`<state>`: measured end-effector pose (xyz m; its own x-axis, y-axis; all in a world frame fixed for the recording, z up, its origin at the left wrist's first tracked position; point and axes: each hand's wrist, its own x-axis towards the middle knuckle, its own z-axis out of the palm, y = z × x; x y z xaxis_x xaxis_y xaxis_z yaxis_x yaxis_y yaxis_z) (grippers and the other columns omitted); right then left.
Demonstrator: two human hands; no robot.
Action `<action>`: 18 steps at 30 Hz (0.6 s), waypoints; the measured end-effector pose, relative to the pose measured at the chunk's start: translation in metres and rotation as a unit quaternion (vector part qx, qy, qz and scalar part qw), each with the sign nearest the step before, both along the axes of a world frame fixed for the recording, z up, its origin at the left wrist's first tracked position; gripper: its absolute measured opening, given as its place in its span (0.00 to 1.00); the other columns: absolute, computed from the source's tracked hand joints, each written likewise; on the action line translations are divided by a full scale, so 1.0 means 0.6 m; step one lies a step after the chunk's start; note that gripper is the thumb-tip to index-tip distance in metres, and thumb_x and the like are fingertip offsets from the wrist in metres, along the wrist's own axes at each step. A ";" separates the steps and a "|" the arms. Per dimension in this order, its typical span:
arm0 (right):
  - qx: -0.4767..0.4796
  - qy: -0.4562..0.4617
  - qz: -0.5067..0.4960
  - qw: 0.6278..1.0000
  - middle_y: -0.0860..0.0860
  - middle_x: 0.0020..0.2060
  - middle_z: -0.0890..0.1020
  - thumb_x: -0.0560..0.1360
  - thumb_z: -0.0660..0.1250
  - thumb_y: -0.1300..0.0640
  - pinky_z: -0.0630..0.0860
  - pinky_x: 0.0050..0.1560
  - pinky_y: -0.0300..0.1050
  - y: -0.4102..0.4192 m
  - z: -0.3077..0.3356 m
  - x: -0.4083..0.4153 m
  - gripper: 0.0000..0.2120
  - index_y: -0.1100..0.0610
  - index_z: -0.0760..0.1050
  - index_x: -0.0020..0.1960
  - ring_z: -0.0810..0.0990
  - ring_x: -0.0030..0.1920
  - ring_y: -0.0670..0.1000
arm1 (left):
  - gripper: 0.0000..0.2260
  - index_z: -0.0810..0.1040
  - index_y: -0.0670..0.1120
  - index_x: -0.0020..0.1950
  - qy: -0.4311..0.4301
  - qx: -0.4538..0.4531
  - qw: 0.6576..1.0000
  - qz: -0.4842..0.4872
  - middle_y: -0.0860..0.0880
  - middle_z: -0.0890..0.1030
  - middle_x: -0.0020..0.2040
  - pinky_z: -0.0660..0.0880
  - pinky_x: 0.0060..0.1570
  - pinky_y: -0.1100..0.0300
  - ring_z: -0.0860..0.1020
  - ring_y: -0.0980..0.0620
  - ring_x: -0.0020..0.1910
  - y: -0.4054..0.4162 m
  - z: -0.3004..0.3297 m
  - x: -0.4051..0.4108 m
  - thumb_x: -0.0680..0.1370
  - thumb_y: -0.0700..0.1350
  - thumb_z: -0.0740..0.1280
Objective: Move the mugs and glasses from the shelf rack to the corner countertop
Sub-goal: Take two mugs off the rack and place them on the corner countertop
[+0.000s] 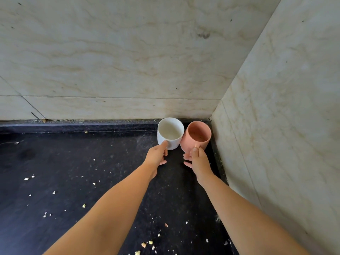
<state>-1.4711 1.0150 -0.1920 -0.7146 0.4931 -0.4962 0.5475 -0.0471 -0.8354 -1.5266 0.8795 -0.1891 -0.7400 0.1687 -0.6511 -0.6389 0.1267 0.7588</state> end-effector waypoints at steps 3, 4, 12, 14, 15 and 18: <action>0.007 -0.011 0.007 1.000 0.52 0.55 0.78 0.83 0.51 0.49 0.78 0.49 0.46 0.005 0.017 -0.002 0.18 0.58 0.66 0.67 0.79 0.48 0.49 | 0.15 0.75 0.47 0.40 0.009 -0.018 1.000 0.012 0.50 0.74 0.40 0.74 0.42 0.60 0.70 0.53 0.37 0.001 0.006 0.006 0.79 0.56 0.60; 0.002 -0.019 -0.006 1.000 0.51 0.57 0.76 0.82 0.53 0.48 0.78 0.50 0.48 0.008 0.024 -0.001 0.19 0.57 0.66 0.68 0.79 0.51 0.50 | 0.13 0.76 0.47 0.46 0.009 -0.020 1.000 0.014 0.50 0.75 0.43 0.75 0.42 0.60 0.72 0.54 0.40 -0.002 0.010 0.009 0.79 0.56 0.60; 0.165 -0.056 -0.018 0.985 0.57 0.63 0.74 0.80 0.58 0.57 0.76 0.60 0.51 0.024 0.088 0.052 0.15 0.58 0.67 0.67 0.76 0.58 0.55 | 0.12 0.69 0.46 0.61 0.078 -0.141 0.986 -0.034 0.49 0.74 0.52 0.76 0.54 0.52 0.74 0.49 0.51 -0.059 0.078 0.035 0.81 0.51 0.57; 0.264 -0.021 0.033 0.964 0.56 0.61 0.76 0.80 0.58 0.57 0.74 0.58 0.45 0.012 0.113 0.064 0.13 0.58 0.70 0.63 0.76 0.58 0.54 | 0.16 0.69 0.45 0.65 0.144 -0.204 0.964 -0.095 0.47 0.75 0.57 0.76 0.53 0.52 0.76 0.47 0.52 -0.077 0.097 0.045 0.80 0.51 0.58; 0.313 -0.001 0.061 0.948 0.55 0.59 0.77 0.80 0.58 0.56 0.75 0.56 0.44 0.005 0.123 0.070 0.11 0.57 0.71 0.61 0.77 0.56 0.52 | 0.17 0.69 0.45 0.66 0.183 -0.238 0.945 -0.128 0.46 0.75 0.59 0.77 0.54 0.51 0.76 0.47 0.53 -0.085 0.105 0.050 0.80 0.51 0.58; 0.458 0.027 0.160 0.874 0.55 0.59 0.77 0.80 0.58 0.55 0.78 0.55 0.47 -0.024 0.150 0.091 0.11 0.57 0.70 0.61 0.77 0.56 0.54 | 0.16 0.71 0.46 0.64 0.277 -0.300 0.896 -0.176 0.47 0.76 0.60 0.76 0.55 0.49 0.74 0.46 0.58 -0.107 0.127 0.077 0.80 0.51 0.59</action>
